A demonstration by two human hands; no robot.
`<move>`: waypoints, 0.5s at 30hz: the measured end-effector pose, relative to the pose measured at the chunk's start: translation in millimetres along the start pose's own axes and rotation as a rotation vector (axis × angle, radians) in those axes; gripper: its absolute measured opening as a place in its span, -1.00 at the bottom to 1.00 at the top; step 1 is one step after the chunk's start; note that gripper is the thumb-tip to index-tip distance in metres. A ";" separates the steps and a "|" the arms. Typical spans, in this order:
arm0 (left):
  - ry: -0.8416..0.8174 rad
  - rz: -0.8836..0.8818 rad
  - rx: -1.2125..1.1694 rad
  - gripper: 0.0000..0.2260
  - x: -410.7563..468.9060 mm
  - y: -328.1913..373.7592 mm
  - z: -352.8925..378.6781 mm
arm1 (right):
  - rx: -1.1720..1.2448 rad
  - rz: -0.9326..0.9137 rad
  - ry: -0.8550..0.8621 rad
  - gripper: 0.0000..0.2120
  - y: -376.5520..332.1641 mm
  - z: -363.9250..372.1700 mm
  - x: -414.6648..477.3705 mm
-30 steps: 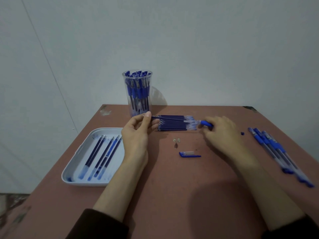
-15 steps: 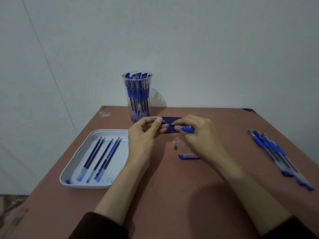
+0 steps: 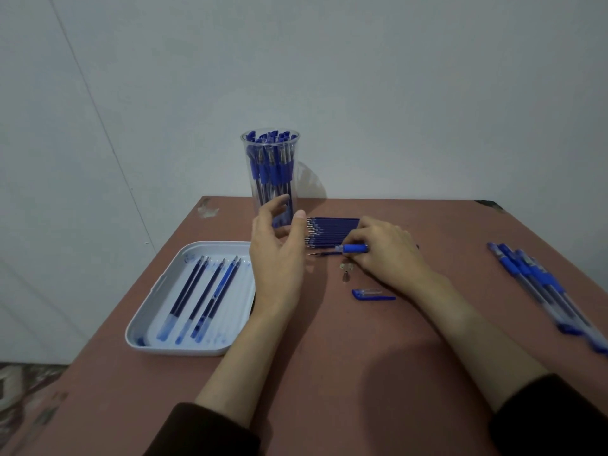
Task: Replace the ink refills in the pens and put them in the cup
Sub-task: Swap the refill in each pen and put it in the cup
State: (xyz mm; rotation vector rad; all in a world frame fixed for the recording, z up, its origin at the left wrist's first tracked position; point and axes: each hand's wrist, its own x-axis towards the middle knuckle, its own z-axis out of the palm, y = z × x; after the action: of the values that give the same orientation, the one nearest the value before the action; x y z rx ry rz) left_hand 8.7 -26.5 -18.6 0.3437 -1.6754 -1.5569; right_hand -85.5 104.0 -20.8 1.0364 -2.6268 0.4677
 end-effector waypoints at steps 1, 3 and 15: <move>0.003 0.002 0.000 -0.77 0.2 -0.3 -0.1 | -0.001 0.006 0.012 -0.88 0.2 1.5 0.2; 0.008 0.005 -0.003 -0.76 0.4 -1.1 -0.5 | -0.001 0.016 0.041 -0.91 -0.7 4.0 1.6; 0.039 0.145 0.168 -0.81 -0.2 6.4 -10.6 | 0.092 0.039 0.114 -0.82 -3.6 10.5 6.0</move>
State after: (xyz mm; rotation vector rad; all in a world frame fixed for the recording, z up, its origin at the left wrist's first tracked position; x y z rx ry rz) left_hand 18.3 -32.6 -13.7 0.3289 -1.7644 -1.3003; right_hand -88.7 93.7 -27.4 0.9576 -2.5494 0.6420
